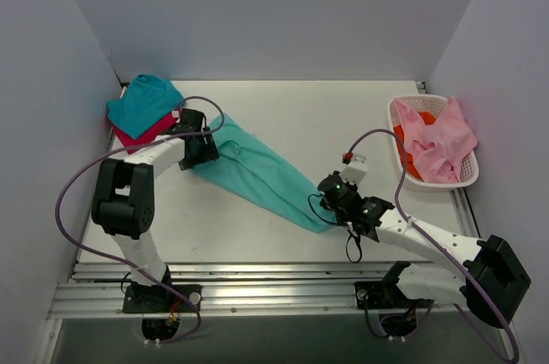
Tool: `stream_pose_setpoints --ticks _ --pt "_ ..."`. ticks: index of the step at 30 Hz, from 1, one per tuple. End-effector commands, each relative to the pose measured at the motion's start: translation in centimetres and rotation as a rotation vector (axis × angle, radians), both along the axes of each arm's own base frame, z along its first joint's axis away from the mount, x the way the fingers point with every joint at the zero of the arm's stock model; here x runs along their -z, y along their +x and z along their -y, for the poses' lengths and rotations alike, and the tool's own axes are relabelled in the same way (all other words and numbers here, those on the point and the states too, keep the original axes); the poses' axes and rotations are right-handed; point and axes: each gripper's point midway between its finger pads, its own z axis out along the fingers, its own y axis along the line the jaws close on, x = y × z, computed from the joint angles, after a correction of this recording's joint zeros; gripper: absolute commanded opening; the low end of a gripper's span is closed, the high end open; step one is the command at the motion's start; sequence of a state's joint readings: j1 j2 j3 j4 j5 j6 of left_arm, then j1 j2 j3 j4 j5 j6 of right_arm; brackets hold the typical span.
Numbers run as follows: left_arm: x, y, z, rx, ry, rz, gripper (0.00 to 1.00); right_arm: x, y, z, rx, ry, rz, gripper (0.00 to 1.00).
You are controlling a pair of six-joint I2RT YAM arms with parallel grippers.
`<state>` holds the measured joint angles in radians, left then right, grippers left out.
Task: Fold and stack the t-shirts
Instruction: Fold the tshirt
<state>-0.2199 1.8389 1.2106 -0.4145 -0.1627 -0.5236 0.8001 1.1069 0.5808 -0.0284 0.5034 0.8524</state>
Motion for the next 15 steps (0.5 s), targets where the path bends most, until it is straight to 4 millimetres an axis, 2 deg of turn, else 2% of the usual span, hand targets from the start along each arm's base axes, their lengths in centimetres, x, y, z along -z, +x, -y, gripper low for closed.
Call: stream_pose_setpoints --ticks 1,2,3,6,9,12,15 --pt "-1.9 1.3 -0.1 -0.033 0.004 0.072 0.80 -0.2 0.6 0.0 0.028 -0.014 0.021 0.00" --pt "-1.5 1.1 -0.5 -0.043 0.023 0.052 0.76 0.0 0.7 -0.1 0.027 -0.020 0.016 0.00" --pt "-1.6 1.5 -0.5 -0.050 0.034 0.053 0.65 0.1 0.7 -0.1 0.027 -0.023 0.014 0.00" --pt "0.5 1.7 -1.2 -0.064 0.087 -0.011 0.55 0.3 0.7 0.0 0.027 -0.033 0.009 0.00" --pt "2.1 1.5 -1.3 -0.046 0.112 -0.070 0.53 0.1 0.7 0.2 0.029 -0.040 0.015 0.00" --pt "2.5 1.8 -1.1 -0.030 0.114 -0.092 0.52 -0.3 0.8 0.4 0.033 -0.043 0.025 0.00" --pt "3.6 2.0 -0.9 -0.017 0.126 -0.120 0.41 -0.7 0.9 0.5 0.035 -0.043 0.033 0.00"
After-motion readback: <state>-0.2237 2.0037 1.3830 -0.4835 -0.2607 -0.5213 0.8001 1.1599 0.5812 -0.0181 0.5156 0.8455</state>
